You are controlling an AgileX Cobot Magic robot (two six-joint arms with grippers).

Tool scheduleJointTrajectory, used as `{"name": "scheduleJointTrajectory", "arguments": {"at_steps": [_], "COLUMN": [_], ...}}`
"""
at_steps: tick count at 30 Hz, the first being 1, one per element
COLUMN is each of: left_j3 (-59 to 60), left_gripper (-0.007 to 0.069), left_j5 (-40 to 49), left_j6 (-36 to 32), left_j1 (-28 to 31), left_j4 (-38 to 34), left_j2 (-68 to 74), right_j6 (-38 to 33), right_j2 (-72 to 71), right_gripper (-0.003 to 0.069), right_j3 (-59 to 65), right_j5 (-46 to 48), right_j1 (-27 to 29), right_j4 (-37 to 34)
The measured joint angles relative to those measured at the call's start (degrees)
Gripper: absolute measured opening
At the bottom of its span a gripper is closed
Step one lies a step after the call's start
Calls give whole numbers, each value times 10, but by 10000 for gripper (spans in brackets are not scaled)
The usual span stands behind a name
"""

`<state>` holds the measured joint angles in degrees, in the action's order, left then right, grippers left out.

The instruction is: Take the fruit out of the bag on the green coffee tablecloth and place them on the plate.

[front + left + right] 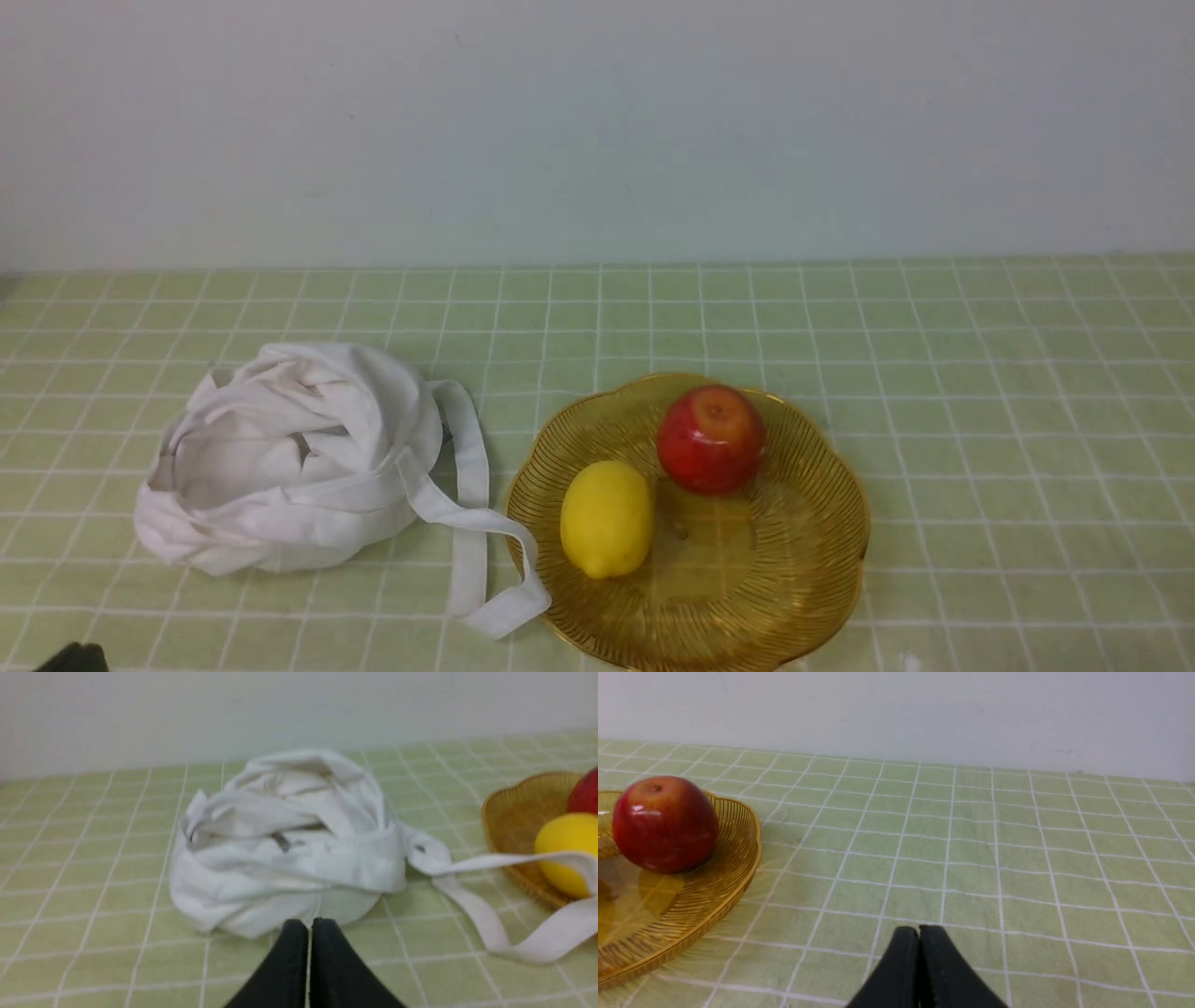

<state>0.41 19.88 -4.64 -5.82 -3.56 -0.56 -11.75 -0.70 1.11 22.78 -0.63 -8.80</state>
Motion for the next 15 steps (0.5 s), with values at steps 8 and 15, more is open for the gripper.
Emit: {"name": "scheduleJointTrajectory", "arguments": {"at_steps": [8,15], "left_j3": [11,11], "left_gripper": [-8,-8], "left_j5": [20,20], "left_j6": [-1,-1], "left_j1": [4,4], "left_j4": [4,5], "left_j2": [0,0], "right_j6": [0,0], "right_j2": [0,0], "right_gripper": [-15,-15], "right_j3": [0,0], "right_j5": [0,0], "right_j1": [0,0], "right_j4": [0,0]}}
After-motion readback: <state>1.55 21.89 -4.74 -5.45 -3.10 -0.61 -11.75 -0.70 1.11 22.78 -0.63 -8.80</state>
